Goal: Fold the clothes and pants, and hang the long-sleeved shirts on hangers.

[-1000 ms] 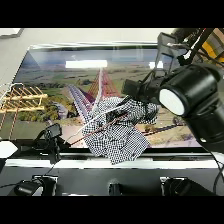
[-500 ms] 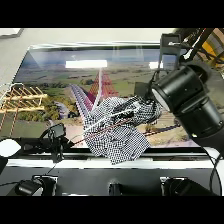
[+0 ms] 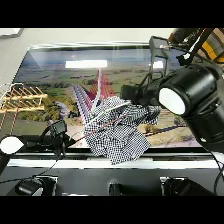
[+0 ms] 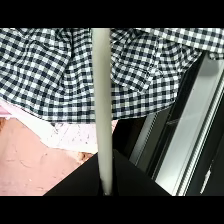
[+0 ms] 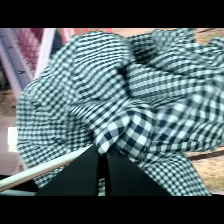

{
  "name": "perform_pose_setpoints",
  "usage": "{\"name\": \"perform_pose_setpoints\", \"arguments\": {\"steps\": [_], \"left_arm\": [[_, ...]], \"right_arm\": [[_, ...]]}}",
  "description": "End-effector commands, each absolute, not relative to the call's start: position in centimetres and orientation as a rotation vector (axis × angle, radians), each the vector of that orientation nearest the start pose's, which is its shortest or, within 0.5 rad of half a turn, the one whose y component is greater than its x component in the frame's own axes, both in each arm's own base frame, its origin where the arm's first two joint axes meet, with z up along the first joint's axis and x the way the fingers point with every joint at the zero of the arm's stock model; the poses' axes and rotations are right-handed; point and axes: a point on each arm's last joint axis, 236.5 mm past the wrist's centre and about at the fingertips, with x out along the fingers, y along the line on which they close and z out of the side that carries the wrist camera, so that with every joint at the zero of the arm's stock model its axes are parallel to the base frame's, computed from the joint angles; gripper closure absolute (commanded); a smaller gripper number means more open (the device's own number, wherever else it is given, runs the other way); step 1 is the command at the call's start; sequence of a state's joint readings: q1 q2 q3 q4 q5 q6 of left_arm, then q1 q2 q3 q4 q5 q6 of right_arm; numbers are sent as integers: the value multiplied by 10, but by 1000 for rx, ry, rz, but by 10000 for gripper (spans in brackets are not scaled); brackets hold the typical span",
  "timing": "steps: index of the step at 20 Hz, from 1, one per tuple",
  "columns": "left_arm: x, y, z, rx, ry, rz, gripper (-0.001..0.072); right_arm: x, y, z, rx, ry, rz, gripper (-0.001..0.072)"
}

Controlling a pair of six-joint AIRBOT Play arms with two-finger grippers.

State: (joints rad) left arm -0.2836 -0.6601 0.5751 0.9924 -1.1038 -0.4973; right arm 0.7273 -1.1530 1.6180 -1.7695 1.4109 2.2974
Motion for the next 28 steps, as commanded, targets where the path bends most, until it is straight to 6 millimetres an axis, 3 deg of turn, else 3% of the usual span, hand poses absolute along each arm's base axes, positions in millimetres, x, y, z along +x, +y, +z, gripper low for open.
{"name": "perform_pose_setpoints", "arguments": {"steps": [1,6,10,13,14,18,22,24,28], "left_arm": [[206,-183,24,518,781,-1102,677],[204,-186,21,522,794,-1121,678],[196,-188,26,531,803,-1156,678],[188,-188,30,561,809,-1201,678],[187,-188,30,561,809,-1202,678],[194,-189,29,558,802,-1187,678],[205,-193,30,573,795,-1195,678],[208,-200,29,584,803,-1221,678],[215,-213,24,596,807,-1246,678]], "right_arm": [[311,251,224,289,964,289,677],[306,236,248,269,923,287,677],[319,159,264,139,849,10,677],[323,130,262,-8,843,-77,677],[327,134,264,-25,825,-57,677],[332,183,272,-12,780,170,677],[317,240,267,35,821,407,677],[312,252,261,46,850,447,677],[306,258,262,64,865,476,677]]}}
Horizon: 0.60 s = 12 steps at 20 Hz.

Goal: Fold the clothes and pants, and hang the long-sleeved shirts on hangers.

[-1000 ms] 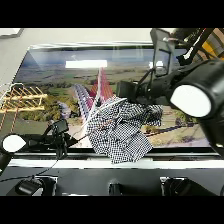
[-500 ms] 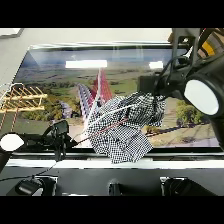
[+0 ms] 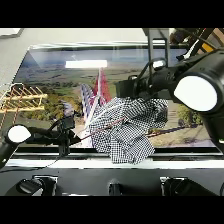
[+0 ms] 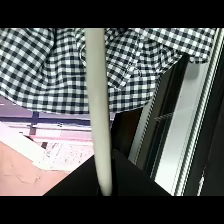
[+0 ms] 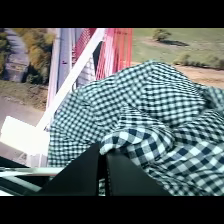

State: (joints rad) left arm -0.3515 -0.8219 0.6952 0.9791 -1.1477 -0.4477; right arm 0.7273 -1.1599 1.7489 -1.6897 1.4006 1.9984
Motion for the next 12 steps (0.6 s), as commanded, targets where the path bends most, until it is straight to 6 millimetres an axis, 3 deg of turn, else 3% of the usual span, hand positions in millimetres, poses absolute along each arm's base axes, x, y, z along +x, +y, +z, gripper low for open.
{"name": "perform_pose_setpoints", "arguments": {"steps": [1,5,9,12], "left_arm": [[220,-216,26,598,791,-1236,677],[231,-223,28,597,783,-1233,678],[232,-224,22,592,805,-1239,677],[230,-230,24,604,790,-1254,678]], "right_arm": [[302,260,261,71,875,488,677],[289,256,258,64,928,495,677],[284,241,286,78,869,480,677],[278,235,287,76,887,469,677]]}}
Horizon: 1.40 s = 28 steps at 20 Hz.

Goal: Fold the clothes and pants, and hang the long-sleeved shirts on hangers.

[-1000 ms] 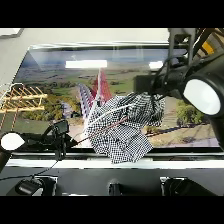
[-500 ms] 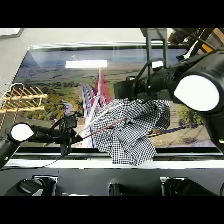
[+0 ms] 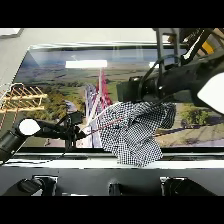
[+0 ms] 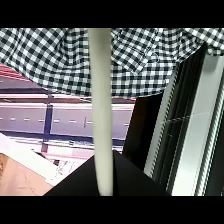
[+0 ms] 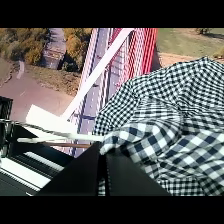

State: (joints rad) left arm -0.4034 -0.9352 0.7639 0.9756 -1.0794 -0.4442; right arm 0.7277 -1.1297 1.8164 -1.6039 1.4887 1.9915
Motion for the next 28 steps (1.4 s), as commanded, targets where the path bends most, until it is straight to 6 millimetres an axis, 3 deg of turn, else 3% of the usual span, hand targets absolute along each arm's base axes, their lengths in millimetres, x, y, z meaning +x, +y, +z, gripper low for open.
{"name": "perform_pose_setpoints", "arguments": {"steps": [1,3,6,13,22,24,28], "left_arm": [[229,-235,27,613,774,-1263,678],[232,-246,34,616,737,-1256,677],[237,-256,35,602,727,-1247,677],[247,-295,41,615,698,-1295,677],[254,-304,31,603,733,-1298,677],[251,-302,30,605,745,-1308,677],[232,-284,18,686,829,-1358,677]], "right_arm": [[281,229,284,59,894,440,677],[286,224,279,40,897,408,677],[282,239,281,68,902,465,677],[277,244,280,77,919,489,677],[271,257,285,110,918,548,677],[278,248,292,100,882,509,677],[302,199,334,85,724,332,677]]}}
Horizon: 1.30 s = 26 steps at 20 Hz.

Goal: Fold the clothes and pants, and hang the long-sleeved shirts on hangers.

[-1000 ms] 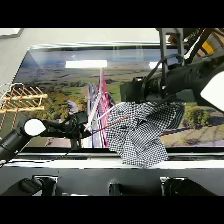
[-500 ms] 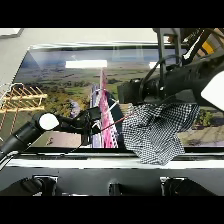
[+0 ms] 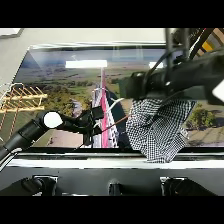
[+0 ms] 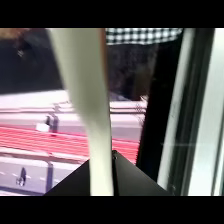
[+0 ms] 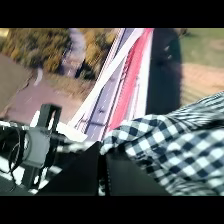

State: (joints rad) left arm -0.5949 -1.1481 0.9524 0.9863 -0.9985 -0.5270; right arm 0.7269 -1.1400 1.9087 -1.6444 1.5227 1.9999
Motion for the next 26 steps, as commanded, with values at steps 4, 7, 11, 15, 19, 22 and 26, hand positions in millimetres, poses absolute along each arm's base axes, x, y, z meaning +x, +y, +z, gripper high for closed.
{"name": "perform_pose_setpoints", "arguments": {"steps": [4,7,11,15,19,22,26], "left_arm": [[230,-263,17,779,862,-1333,677],[230,-245,17,855,891,-1296,677],[235,-219,27,994,929,-1267,677],[259,-206,48,993,902,-1189,677],[283,-173,71,954,880,-1082,677],[282,-139,75,908,949,-1026,677],[282,-121,88,815,937,-992,678]], "right_arm": [[301,165,339,25,726,224,677],[297,150,333,-35,749,188,677],[303,124,350,-69,681,101,677],[331,132,369,-13,559,72,677],[347,230,361,77,551,375,677],[338,252,362,78,560,476,676],[290,208,379,11,594,477,676]]}}
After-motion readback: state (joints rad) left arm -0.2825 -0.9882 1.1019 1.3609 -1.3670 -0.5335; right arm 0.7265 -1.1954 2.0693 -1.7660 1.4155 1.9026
